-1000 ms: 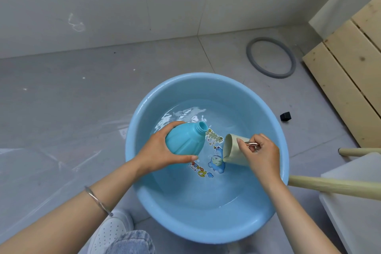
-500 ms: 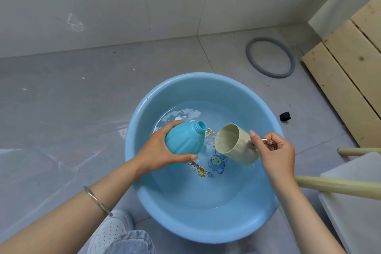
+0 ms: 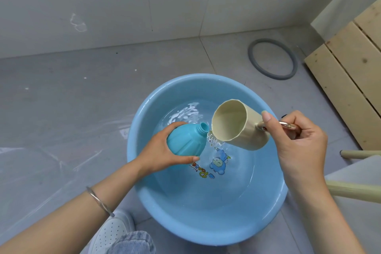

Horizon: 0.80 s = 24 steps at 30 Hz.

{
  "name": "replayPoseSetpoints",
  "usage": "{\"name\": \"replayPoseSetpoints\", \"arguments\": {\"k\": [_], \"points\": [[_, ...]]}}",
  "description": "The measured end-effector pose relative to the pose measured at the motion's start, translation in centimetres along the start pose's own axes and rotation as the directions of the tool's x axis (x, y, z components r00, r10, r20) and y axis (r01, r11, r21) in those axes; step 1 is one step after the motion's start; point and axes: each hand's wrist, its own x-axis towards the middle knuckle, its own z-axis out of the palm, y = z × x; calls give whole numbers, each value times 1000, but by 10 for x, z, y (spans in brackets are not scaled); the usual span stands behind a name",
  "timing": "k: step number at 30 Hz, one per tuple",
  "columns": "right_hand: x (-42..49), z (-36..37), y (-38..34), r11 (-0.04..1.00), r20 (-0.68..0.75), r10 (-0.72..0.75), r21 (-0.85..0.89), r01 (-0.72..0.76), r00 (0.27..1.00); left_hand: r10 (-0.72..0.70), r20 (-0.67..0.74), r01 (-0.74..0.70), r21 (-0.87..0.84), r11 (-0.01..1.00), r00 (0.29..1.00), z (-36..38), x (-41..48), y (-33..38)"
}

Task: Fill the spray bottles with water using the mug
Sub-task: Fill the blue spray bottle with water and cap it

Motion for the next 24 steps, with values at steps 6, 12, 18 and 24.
{"name": "replayPoseSetpoints", "arguments": {"k": [6, 12, 18, 24], "points": [[0, 8, -10, 992, 33, -110, -59, 112, 993, 9, 3, -9, -2, 1000, 1000, 0, 0, 2], [0, 11, -14, 968, 79, -210, -121, 218, 975, 4, -1, -4, 4, 1000, 1000, 0, 0, 1], [-1, 13, -21, 928, 108, -310, -184, 325, 945, 6, -2, -6, 6, 1000, 1000, 0, -1, 1], [-2, 14, -26, 895, 125, -356, -239, 377, 926, 12, -5, -12, 14, 1000, 1000, 0, -1, 2]]}}
